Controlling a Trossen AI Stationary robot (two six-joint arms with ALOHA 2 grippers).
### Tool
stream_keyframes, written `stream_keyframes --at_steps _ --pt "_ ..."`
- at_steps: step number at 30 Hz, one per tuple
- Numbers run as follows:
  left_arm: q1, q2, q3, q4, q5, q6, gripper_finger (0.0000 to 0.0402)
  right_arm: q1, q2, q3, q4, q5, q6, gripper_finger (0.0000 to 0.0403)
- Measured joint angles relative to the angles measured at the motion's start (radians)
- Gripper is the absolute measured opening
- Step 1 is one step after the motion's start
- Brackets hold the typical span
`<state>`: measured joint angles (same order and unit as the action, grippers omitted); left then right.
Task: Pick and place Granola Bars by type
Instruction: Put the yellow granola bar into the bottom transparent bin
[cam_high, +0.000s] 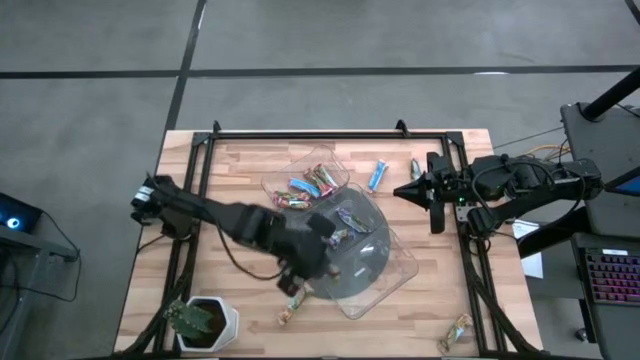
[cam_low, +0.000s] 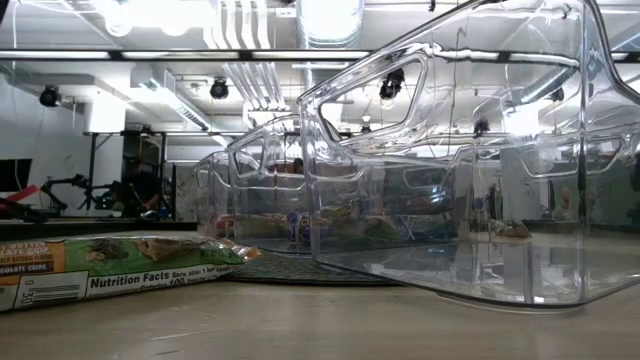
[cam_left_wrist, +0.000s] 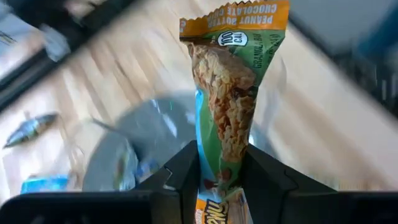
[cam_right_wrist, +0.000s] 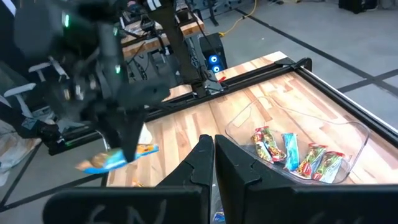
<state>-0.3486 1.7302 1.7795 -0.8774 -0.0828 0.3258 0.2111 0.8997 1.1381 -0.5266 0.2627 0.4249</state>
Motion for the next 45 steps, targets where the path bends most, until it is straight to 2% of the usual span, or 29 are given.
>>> stream_keyframes --at_steps 5,11,16,21,24,30,37,42,45 --pt "0.06 -0.001 0.01 0.187 0.08 -0.12 0.0091 0.0 0.0 0.0 0.0 -0.001 -0.027 0.0009" --pt "0.092 0.012 -0.085 0.466 0.139 -0.254 0.0091 0.0 -0.002 0.0 0.0 -0.001 -0.036 0.0008" --pt "0.092 0.049 -0.175 0.576 0.177 -0.287 0.0091 0.0 -0.004 0.0 0.0 0.0 -0.043 0.0008" --pt "0.092 0.086 -0.199 0.589 0.286 -0.249 0.0091 0.0 -0.004 0.0 0.0 0.0 -0.067 0.0008" --pt "0.09 0.1 -0.199 0.586 0.304 -0.255 0.0091 0.0 -0.004 0.0 0.0 0.0 -0.081 0.0009" --pt "0.105 0.109 -0.193 0.599 0.306 -0.311 0.0107 0.0 -0.005 0.0 0.001 0.001 -0.085 0.0009" --pt "0.108 0.11 -0.188 0.593 0.304 -0.351 0.0164 0.0 -0.008 0.0 0.002 0.002 -0.085 0.0009" --pt "0.107 0.099 -0.187 0.561 0.312 -0.297 0.0162 0.0 -0.009 0.0 0.002 0.002 -0.085 0.0009" --pt "0.105 0.083 -0.18 0.48 0.336 -0.295 0.015 0.0 -0.009 0.0 0.001 0.002 -0.086 0.0008"
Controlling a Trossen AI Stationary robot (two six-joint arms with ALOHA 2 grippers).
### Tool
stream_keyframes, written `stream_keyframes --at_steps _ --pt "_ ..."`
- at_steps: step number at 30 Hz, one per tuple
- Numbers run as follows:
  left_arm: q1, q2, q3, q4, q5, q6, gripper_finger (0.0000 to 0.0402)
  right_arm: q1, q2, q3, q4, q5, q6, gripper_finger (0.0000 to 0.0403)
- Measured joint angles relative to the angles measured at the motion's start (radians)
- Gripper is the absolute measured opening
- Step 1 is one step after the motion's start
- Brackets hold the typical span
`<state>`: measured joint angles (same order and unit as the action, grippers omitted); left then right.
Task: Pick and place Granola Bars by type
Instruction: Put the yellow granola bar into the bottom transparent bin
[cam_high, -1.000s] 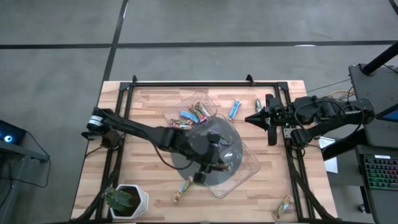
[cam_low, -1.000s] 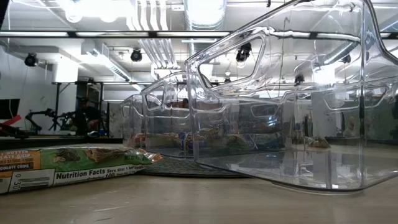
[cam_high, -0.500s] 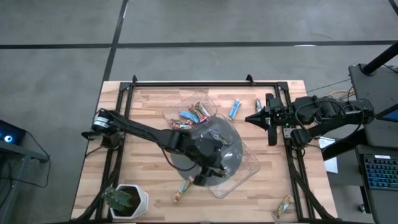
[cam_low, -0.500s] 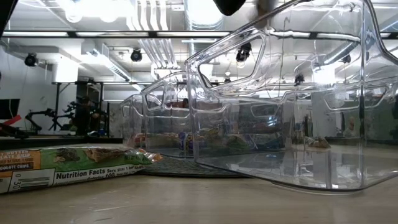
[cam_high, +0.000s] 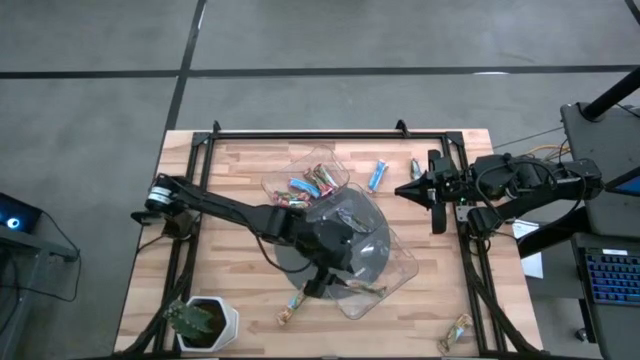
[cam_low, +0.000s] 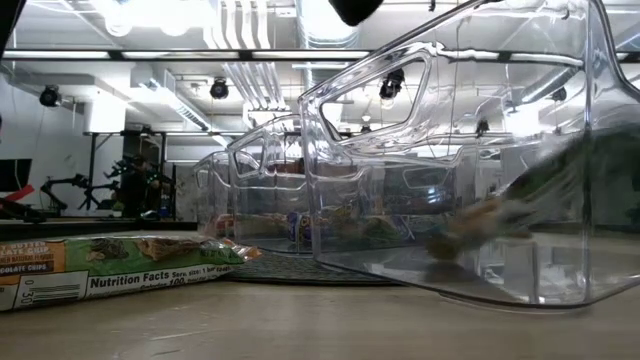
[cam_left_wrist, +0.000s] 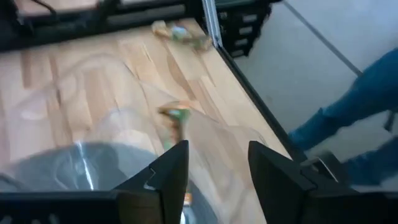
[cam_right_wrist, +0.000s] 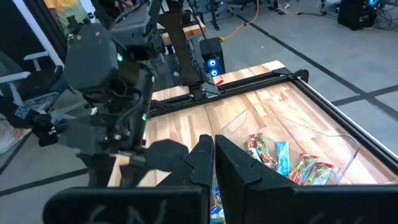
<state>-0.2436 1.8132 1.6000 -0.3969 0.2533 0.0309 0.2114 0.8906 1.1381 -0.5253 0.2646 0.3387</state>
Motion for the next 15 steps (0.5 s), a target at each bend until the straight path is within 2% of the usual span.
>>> stream_keyframes --at_steps 8,15 --pt "-0.006 -0.026 0.119 -0.24 0.017 -0.003 0.0094 0.0 0.0 0.0 -0.001 0.0 -0.002 0.0008" --pt "-0.018 -0.066 0.151 -0.279 0.011 -0.013 0.0031 0.0 0.0 0.0 -0.001 0.0 -0.002 0.0008"
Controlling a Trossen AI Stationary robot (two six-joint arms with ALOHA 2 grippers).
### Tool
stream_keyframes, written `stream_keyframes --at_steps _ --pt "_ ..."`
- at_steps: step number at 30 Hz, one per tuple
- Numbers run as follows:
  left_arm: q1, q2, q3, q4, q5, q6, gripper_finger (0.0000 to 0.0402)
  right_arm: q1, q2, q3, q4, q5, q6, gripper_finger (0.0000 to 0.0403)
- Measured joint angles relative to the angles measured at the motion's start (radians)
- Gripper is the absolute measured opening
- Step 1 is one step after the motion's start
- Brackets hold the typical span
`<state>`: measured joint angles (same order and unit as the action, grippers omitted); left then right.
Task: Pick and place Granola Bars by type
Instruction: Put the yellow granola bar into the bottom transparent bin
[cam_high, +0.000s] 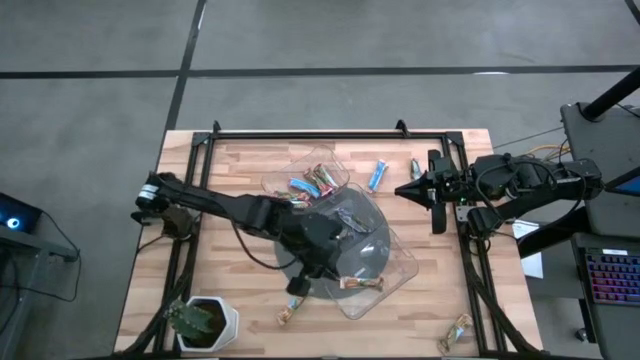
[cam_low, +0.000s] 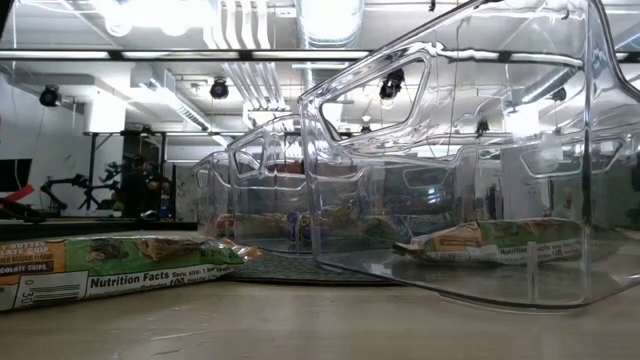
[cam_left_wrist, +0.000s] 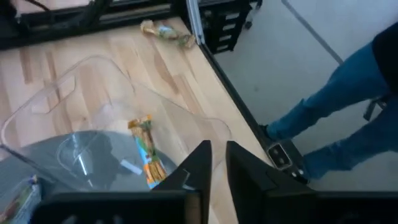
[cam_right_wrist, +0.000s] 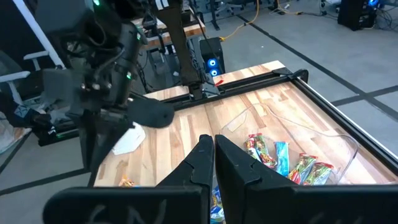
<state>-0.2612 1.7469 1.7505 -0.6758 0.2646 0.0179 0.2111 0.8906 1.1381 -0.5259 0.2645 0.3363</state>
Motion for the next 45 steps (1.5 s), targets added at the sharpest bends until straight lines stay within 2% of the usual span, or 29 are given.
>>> stream_keyframes --at_steps 5,13,17,26,30,37,45 --pt "-0.024 -0.014 -0.003 -0.123 0.0 -0.036 0.0004 0.0 0.0 0.0 0.0 0.0 0.0 0.0009" --pt "-0.075 -0.016 -0.004 -0.218 -0.02 -0.191 0.0 0.0 0.0 0.0 -0.001 0.0 -0.007 0.0009" --pt "-0.083 -0.016 -0.004 -0.263 -0.057 -0.362 0.0 0.0 0.0 0.0 -0.001 0.0 -0.007 0.0009" --pt "-0.092 -0.016 -0.008 -0.308 -0.066 -0.81 0.0 0.0 0.0 0.0 -0.001 0.0 -0.016 0.0009" --pt "-0.107 -0.016 -0.051 -0.312 -0.102 -0.971 0.0 0.0 0.0 0.0 -0.002 -0.001 -0.047 0.0009" --pt "-0.144 -0.016 -0.155 -0.284 -0.1 -1.099 0.0 0.0 0.0 0.0 -0.003 -0.001 -0.053 0.0008" --pt "-0.189 -0.016 -0.203 -0.231 -0.093 -1.151 0.0 0.0 0.001 0.0 -0.026 -0.001 -0.052 0.0009"
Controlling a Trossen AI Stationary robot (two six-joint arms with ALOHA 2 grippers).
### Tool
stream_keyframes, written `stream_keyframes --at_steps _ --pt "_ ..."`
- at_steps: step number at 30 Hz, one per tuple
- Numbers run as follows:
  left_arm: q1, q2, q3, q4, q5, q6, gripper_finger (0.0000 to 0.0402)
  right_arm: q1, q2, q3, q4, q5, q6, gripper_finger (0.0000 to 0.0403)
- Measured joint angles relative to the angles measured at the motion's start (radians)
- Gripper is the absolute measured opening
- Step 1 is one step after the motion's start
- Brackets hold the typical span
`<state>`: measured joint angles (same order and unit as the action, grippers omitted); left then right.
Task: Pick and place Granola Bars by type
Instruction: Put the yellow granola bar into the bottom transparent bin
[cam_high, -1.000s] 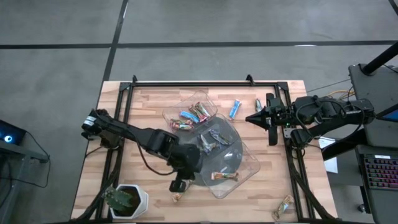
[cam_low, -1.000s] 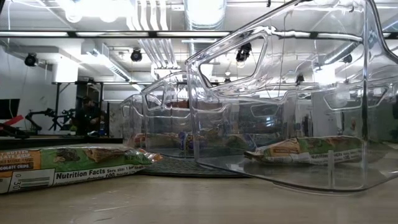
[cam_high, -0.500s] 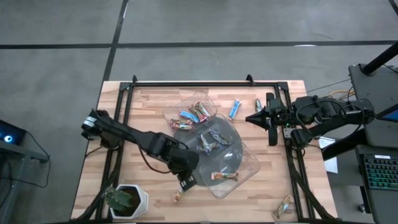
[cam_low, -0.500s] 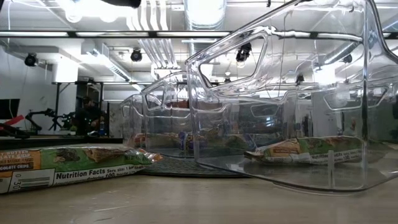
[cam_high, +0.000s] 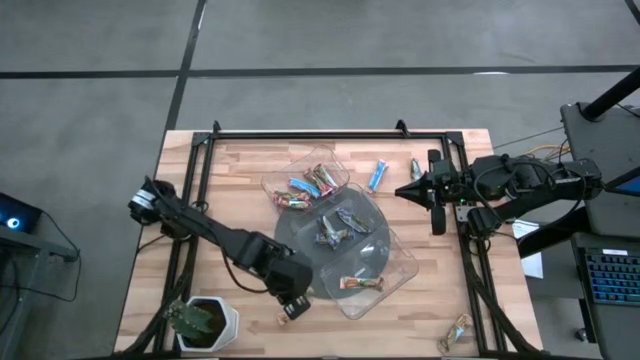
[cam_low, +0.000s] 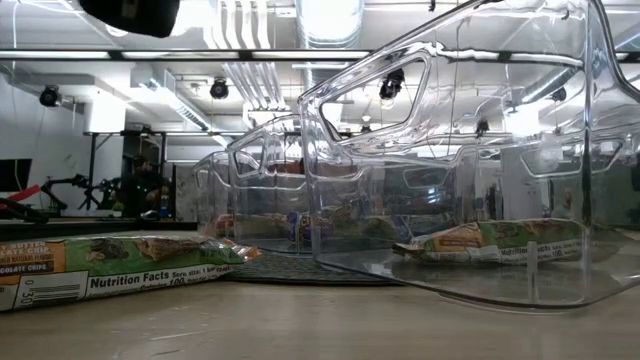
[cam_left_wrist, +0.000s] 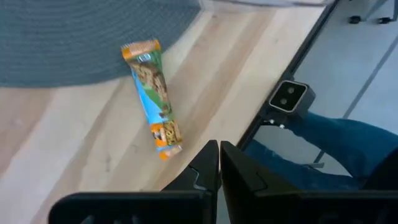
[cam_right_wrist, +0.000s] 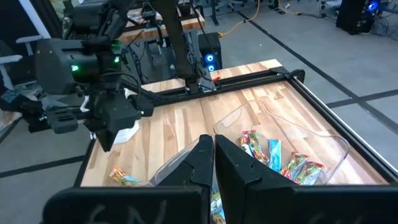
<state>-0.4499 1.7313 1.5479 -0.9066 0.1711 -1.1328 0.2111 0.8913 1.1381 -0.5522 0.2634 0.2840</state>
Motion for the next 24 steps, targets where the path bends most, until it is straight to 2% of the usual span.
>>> stream_keyframes --at_steps 5,12,21,24 --pt "-0.022 0.0 -0.055 0.049 0.003 -0.056 0.0006 0.0 0.0 0.0 -0.001 0.0 -0.003 0.0009" --pt "-0.026 0.0 -0.104 0.114 0.003 -0.108 0.0036 0.0 0.0 0.0 -0.006 0.0 -0.008 0.0008" --pt "-0.03 0.0 -0.114 0.145 0.003 0.024 0.0042 0.0 0.0 0.0 -0.028 0.0 -0.008 0.0008" --pt "-0.03 0.0 -0.114 0.145 0.003 0.118 0.0042 0.0 0.0 0.0 -0.028 0.001 -0.008 0.0008"
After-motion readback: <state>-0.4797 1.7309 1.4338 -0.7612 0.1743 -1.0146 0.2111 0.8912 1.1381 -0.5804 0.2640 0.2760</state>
